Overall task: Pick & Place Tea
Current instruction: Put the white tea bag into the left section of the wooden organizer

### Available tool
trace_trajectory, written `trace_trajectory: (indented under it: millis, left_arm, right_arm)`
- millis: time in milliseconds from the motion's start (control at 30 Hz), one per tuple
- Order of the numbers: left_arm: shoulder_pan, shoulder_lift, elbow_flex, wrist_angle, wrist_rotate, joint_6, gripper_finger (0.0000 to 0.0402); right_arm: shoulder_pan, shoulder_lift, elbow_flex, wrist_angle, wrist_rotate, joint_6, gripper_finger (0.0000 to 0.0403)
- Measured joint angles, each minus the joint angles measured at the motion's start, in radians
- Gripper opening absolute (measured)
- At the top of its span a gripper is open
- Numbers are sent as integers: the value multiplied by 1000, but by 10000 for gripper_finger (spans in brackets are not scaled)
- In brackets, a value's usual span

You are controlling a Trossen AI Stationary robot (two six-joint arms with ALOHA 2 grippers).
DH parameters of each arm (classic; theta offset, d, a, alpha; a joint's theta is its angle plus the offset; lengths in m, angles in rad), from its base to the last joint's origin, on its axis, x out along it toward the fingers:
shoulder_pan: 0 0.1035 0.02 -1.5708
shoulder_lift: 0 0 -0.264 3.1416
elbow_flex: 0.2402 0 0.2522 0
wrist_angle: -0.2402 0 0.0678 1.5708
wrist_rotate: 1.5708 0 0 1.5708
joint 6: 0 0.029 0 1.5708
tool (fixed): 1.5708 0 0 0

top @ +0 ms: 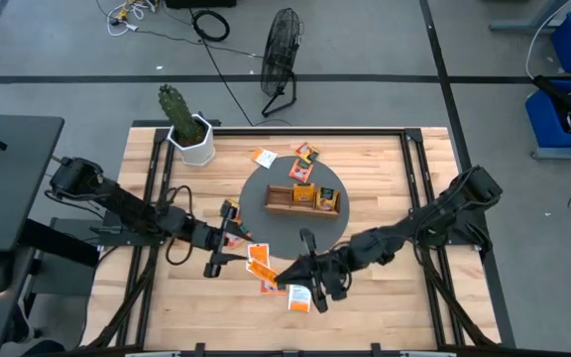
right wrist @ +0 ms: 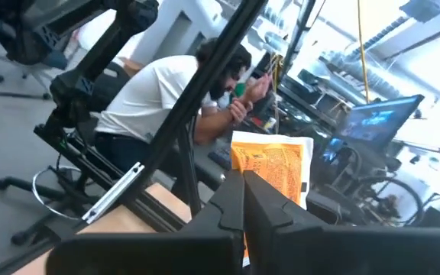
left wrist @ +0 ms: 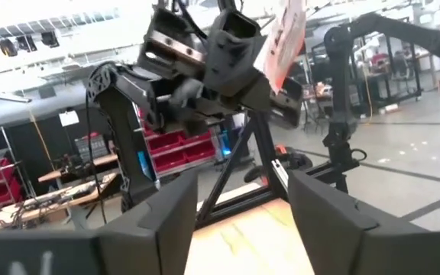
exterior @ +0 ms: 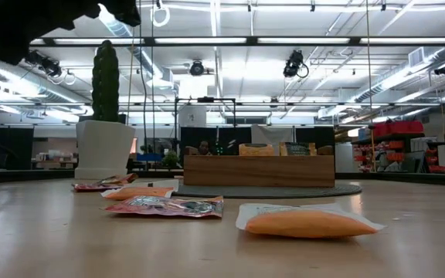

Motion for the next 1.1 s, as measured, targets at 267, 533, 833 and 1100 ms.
trace_trajectory:
  millis: [267,533,833,1100]
  left_arm:
    - [0,0,39,-55,-1,0,210]
    - [0,0,39,19,-2,8,161]
    - [0,0,39,25,-2,9,63]
    - [0,0,39,2,-10,-4,4]
  right_arm:
    - [-74,0,0,-22,-127,114,0]
    - [-78,0,0,-37,-112,124,0]
    - [-105,0,0,-63,-87,141,0]
    - [-107,0,1,-133,-52,181,0]
